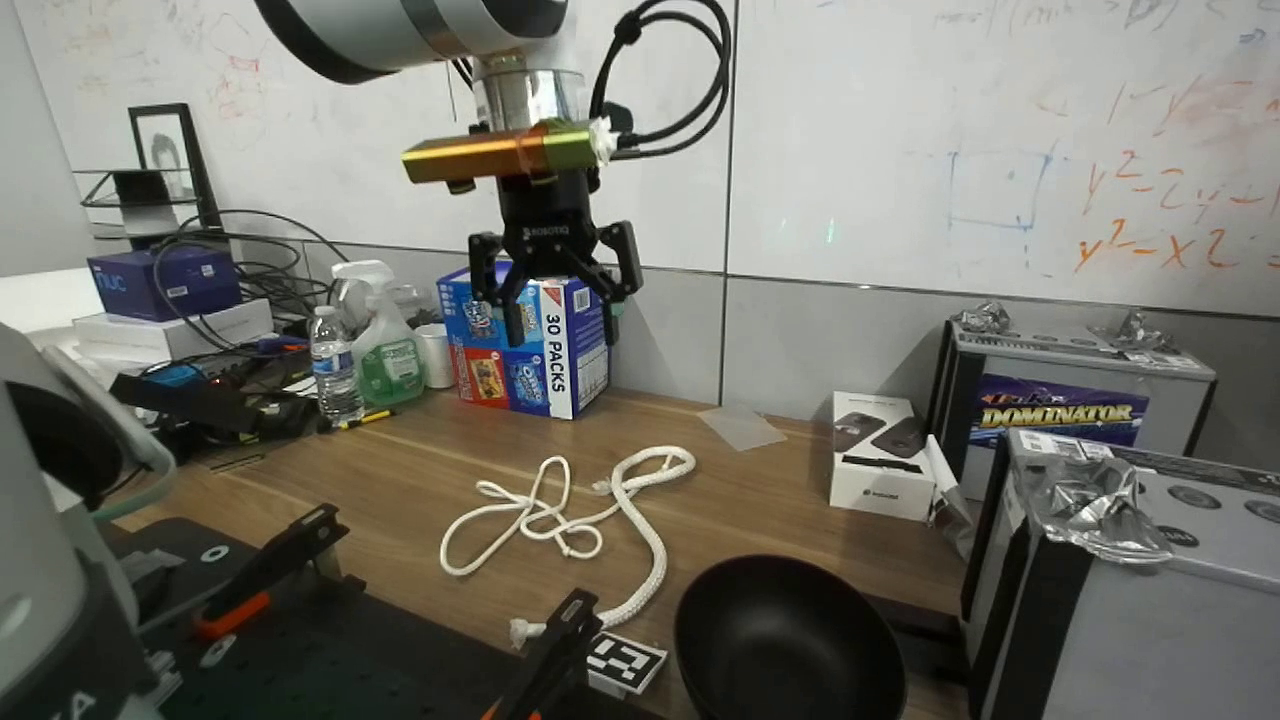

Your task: Put the left and right ropes in the box respectively

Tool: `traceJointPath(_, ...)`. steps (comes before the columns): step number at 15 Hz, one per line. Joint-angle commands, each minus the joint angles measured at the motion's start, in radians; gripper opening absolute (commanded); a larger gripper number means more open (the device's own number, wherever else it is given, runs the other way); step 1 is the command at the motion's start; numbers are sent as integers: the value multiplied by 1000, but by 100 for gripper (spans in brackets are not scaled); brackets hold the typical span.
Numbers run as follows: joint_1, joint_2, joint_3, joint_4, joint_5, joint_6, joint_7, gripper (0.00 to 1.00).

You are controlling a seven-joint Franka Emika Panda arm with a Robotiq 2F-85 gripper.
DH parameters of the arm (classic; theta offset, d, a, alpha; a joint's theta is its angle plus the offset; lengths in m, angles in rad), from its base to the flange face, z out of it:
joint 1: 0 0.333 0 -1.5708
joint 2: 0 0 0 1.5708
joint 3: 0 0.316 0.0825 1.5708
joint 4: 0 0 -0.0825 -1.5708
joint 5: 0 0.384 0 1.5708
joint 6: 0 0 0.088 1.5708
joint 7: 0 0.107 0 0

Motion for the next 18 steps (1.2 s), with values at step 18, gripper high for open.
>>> traceJointPath(18,46,766,72,376,27,420,-98,100)
